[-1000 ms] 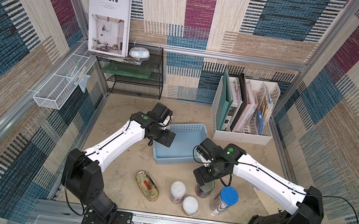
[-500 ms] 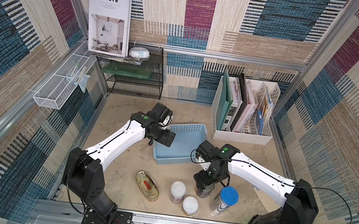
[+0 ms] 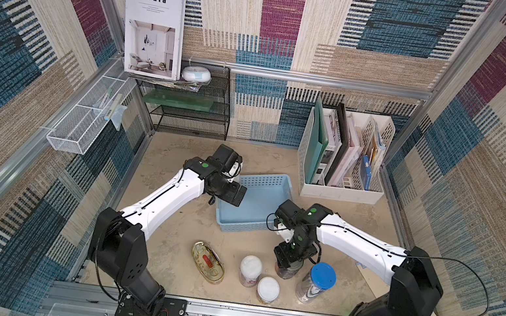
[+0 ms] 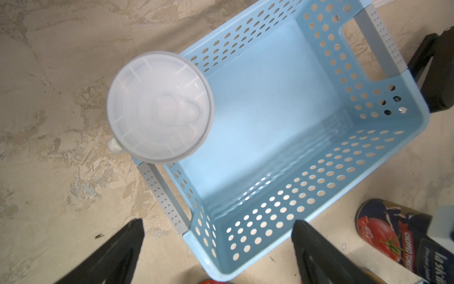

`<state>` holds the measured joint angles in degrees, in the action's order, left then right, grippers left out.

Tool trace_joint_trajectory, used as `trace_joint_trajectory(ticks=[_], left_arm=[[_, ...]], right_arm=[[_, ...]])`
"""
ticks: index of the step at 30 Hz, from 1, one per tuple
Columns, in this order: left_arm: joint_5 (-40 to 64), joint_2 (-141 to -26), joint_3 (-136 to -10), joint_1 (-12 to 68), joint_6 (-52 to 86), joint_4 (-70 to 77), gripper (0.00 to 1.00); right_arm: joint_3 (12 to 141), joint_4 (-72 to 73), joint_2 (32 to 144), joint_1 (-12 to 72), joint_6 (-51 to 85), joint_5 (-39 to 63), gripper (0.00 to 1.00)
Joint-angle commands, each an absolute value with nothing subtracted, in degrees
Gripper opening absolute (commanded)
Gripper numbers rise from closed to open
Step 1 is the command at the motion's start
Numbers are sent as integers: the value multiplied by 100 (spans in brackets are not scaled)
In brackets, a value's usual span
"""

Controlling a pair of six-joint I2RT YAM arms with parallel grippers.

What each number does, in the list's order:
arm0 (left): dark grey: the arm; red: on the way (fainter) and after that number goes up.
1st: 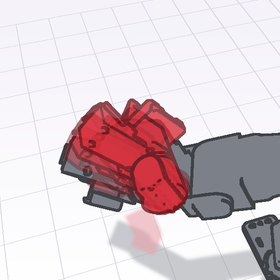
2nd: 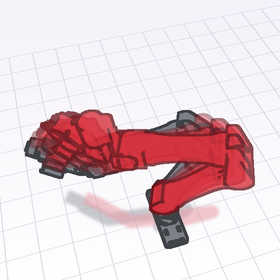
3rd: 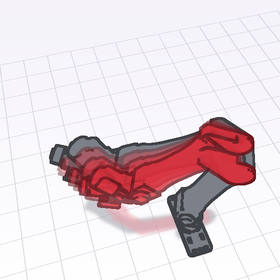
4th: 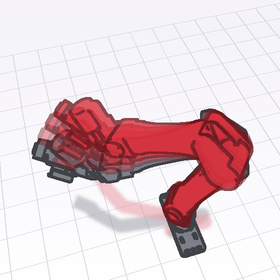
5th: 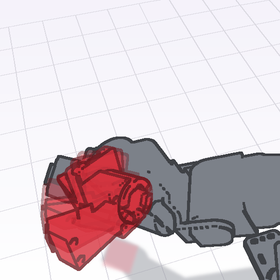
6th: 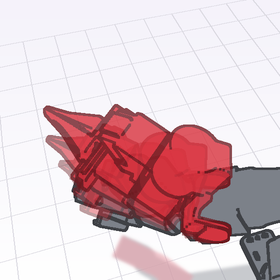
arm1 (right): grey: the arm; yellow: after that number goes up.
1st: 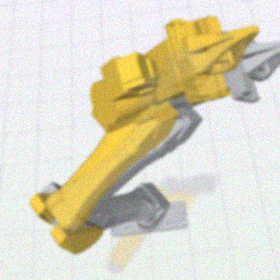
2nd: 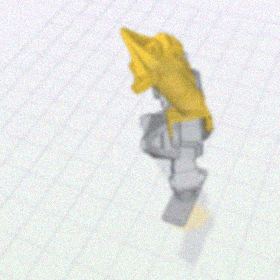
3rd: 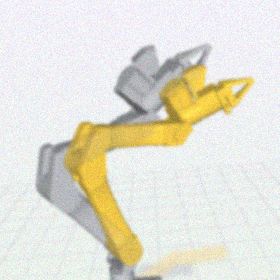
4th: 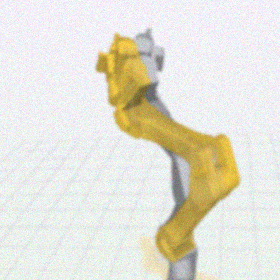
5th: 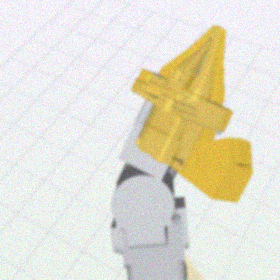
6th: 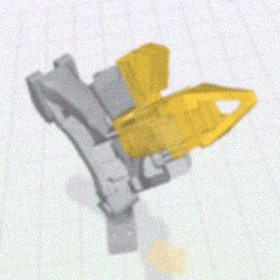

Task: Put the canned food in the basket
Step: Pick up the canned food from the center of the board.

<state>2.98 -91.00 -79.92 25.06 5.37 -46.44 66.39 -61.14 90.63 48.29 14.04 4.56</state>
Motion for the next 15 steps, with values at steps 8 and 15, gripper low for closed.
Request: trace_joint_trajectory(ticks=[8, 15], left_arm=[[343, -9117, -8024, 2465, 475, -4640, 99], [346, -9075, -8016, 2417, 492, -4641, 98]], right_arm=[[7369, -6476, 9060, 4825, 1468, 79, 60], [8926, -7298, 9316, 4765, 1204, -23, 57]])
